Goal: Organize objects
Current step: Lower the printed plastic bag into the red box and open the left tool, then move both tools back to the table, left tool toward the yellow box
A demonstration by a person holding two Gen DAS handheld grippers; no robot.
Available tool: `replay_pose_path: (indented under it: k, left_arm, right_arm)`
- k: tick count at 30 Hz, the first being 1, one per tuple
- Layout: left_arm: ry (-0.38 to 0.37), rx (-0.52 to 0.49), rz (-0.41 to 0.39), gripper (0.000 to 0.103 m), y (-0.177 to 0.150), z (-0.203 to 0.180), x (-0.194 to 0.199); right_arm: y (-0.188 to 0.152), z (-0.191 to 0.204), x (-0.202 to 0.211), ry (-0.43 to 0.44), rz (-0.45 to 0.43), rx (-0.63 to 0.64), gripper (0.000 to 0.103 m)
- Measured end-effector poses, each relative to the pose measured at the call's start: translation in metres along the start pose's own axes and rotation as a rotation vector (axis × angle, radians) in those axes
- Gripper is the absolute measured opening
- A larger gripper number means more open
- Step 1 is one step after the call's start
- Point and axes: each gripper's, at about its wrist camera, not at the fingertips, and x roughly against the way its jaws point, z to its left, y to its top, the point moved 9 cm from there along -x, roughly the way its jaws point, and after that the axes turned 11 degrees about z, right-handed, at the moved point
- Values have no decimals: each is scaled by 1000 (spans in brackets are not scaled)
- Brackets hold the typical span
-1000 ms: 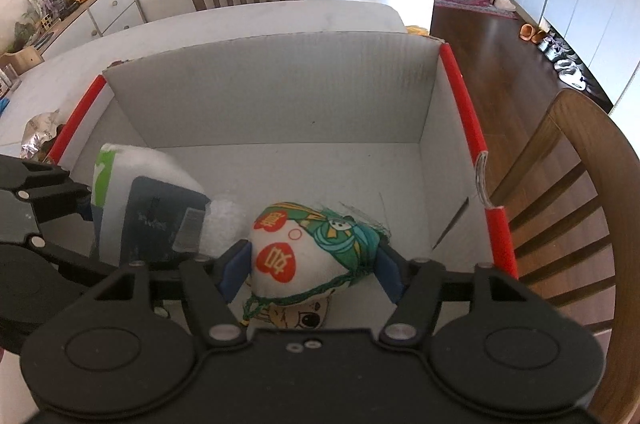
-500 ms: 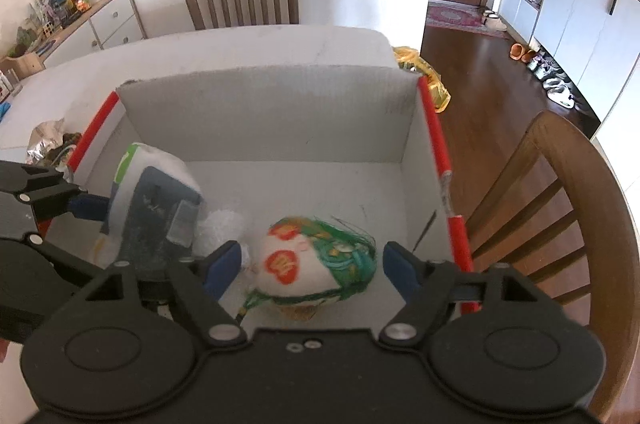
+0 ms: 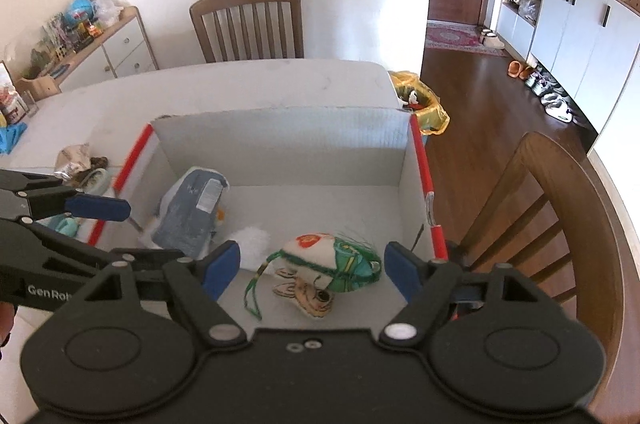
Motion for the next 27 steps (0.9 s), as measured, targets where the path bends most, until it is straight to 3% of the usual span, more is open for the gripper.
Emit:
replay_pose_path:
  k: [15, 27]
  left_arm:
    - [-40, 44, -123, 80, -24, 35, 71]
    - [58, 69, -245, 80, -54, 96, 119]
  right_arm:
    - [4, 48, 56, 51, -101, 31, 79]
    - [5, 109, 64, 116, -137, 39, 82]
